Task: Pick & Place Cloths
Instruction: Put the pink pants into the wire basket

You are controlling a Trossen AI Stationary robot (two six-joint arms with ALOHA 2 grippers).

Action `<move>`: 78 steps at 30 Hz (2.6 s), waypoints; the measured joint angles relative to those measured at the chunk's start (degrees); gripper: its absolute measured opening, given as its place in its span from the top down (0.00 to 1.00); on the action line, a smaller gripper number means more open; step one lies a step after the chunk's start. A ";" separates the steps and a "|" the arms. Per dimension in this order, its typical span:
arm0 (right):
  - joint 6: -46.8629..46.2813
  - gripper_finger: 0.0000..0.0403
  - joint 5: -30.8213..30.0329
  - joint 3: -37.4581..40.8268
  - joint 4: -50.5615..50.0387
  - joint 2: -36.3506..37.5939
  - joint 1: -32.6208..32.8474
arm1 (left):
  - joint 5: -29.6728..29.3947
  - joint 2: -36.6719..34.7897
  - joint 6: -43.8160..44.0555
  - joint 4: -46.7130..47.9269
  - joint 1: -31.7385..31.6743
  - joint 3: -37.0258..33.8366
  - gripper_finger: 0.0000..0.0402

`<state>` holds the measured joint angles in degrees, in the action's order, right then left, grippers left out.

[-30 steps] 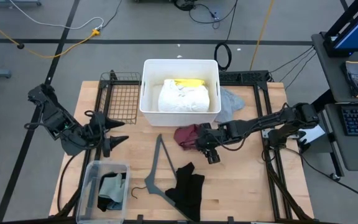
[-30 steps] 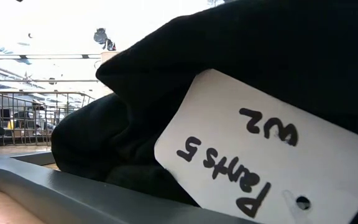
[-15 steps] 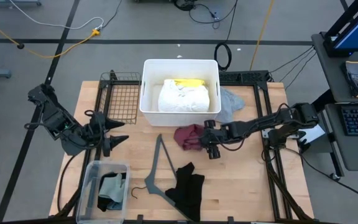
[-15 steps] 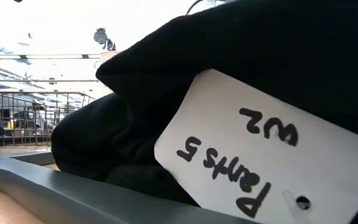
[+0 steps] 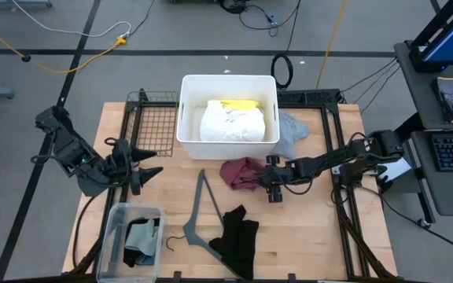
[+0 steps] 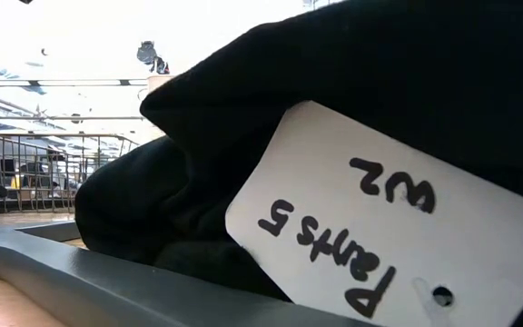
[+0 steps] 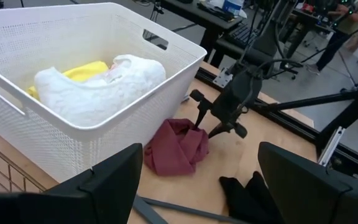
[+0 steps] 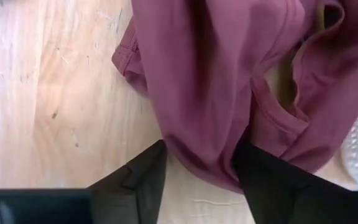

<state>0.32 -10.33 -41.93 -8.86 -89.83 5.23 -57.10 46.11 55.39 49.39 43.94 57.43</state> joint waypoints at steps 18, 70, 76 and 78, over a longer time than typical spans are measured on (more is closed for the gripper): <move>-9.86 0.97 4.90 1.40 3.43 -0.07 0.01 | -0.42 1.26 7.80 0.00 -0.04 0.00 0.19; -54.69 1.00 39.10 1.44 59.51 28.20 -3.23 | 36.59 43.50 -37.81 -90.66 -27.46 1.60 0.19; -55.63 1.00 40.60 1.44 59.58 28.05 -4.52 | 38.84 49.80 -38.52 -90.71 -28.24 8.06 0.19; -55.75 1.00 40.71 1.44 59.66 28.07 -4.52 | 40.19 51.68 -38.58 -90.61 -28.68 10.67 0.19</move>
<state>-55.43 30.39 -40.49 50.80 -61.76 0.71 -16.91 97.78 16.81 -41.23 15.27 68.10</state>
